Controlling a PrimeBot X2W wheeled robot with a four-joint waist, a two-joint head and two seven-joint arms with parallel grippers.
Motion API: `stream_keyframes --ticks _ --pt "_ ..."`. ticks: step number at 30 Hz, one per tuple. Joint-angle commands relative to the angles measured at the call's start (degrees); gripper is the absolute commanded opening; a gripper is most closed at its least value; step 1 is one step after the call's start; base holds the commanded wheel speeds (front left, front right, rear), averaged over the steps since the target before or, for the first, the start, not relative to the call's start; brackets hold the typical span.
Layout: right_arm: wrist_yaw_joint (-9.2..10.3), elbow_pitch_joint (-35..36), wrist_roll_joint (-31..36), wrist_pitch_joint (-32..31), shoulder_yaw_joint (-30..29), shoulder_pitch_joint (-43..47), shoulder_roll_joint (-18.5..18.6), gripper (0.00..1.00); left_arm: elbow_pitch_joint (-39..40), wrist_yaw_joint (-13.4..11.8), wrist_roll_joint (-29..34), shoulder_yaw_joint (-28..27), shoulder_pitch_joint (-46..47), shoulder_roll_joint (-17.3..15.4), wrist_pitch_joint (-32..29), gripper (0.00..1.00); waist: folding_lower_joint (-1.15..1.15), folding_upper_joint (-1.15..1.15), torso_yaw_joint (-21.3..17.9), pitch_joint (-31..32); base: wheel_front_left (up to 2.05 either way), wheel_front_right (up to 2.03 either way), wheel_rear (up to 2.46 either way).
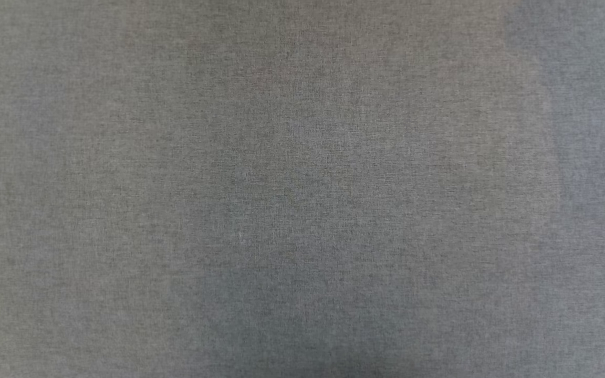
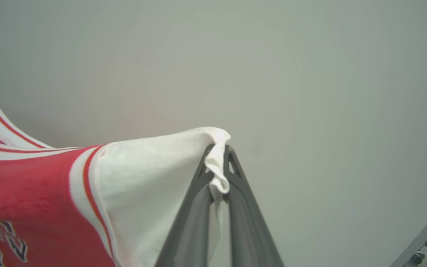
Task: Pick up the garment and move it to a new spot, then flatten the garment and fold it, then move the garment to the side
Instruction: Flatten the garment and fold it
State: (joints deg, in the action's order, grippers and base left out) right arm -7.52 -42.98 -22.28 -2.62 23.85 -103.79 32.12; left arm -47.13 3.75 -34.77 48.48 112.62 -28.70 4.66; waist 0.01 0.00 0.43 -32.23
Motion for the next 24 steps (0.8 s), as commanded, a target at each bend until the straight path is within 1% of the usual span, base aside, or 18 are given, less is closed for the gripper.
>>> stream_keyframes --ticks 1,7,13,18,24 --pt "0.03 -1.10 -0.43 0.88 1.51 -0.37 -0.57 0.00 -1.23 0.36 -0.15 0.04 0.18 0.23 1.11 0.00 -0.01 0.00 0.04 -0.59 0.00 0.00 0.00" --pt "0.03 -3.89 -4.02 4.00 6.70 3.22 -1.65 0.00 -4.25 1.27 -2.66 -0.63 -5.02 0.92 5.33 0.00 -0.01 0.00 -0.05 -0.51 0.00 0.00 0.00" --pt "0.03 -3.66 -9.87 8.54 12.12 11.79 -1.10 0.00 -3.21 1.05 -4.34 -0.90 -16.45 0.75 9.43 0.00 -0.01 0.00 0.37 2.73 0.00 0.00 0.00" --pt "0.03 -2.10 -14.62 11.27 16.55 20.94 0.22 0.00 1.50 -0.42 -5.80 -2.10 -28.54 -0.34 10.23 0.00 -0.01 0.00 0.62 6.58 0.00 0.00 0.00" --pt "0.03 1.64 -19.92 13.68 20.96 33.48 2.59 0.00 11.91 -4.01 -6.65 -4.94 -46.03 -2.77 10.31 0.00 -0.01 0.00 0.55 12.04 0.00 0.00 0.00"
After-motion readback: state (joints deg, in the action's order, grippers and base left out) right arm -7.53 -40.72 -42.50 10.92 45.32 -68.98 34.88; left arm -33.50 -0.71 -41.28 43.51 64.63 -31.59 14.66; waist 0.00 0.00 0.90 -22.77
